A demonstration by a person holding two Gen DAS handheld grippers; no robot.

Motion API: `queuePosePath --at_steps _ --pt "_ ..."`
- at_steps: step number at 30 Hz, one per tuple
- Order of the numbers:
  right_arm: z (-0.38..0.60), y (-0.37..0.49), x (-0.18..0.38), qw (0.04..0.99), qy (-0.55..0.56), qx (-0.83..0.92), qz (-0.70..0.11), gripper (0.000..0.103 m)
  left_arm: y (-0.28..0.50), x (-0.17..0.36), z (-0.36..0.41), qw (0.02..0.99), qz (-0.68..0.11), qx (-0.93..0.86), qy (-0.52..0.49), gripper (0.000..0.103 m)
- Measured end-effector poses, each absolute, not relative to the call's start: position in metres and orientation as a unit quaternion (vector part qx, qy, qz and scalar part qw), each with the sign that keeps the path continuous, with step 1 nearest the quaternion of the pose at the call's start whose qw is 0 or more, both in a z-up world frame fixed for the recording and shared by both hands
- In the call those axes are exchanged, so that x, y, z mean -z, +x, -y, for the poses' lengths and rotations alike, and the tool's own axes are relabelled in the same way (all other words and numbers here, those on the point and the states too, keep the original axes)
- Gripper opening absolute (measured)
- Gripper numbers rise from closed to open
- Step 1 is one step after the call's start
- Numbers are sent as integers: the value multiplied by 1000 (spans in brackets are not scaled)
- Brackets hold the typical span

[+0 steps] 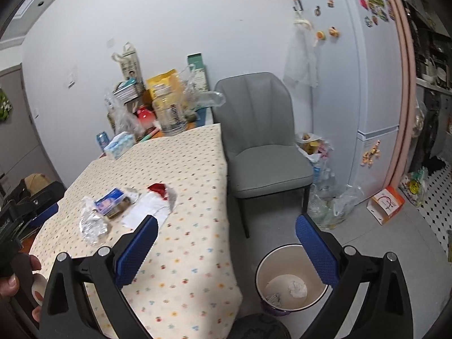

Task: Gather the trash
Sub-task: 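Move both tools back toward the table trash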

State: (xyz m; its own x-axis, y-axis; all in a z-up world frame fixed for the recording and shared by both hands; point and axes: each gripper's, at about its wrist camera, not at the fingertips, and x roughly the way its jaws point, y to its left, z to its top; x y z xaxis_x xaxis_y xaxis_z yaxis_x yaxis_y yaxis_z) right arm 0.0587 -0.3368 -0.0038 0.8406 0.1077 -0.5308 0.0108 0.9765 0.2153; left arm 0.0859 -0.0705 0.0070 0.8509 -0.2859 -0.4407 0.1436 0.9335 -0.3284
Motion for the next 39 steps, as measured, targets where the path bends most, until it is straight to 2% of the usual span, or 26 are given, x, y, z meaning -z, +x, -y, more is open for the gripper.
queuePosePath --at_steps 16,39 --pt "337 43 -10 953 112 -14 -282 96 64 0 25 956 -246 85 -134 98" --pt "285 78 7 944 90 -67 -310 96 60 34 -50 950 -285 2 -125 98"
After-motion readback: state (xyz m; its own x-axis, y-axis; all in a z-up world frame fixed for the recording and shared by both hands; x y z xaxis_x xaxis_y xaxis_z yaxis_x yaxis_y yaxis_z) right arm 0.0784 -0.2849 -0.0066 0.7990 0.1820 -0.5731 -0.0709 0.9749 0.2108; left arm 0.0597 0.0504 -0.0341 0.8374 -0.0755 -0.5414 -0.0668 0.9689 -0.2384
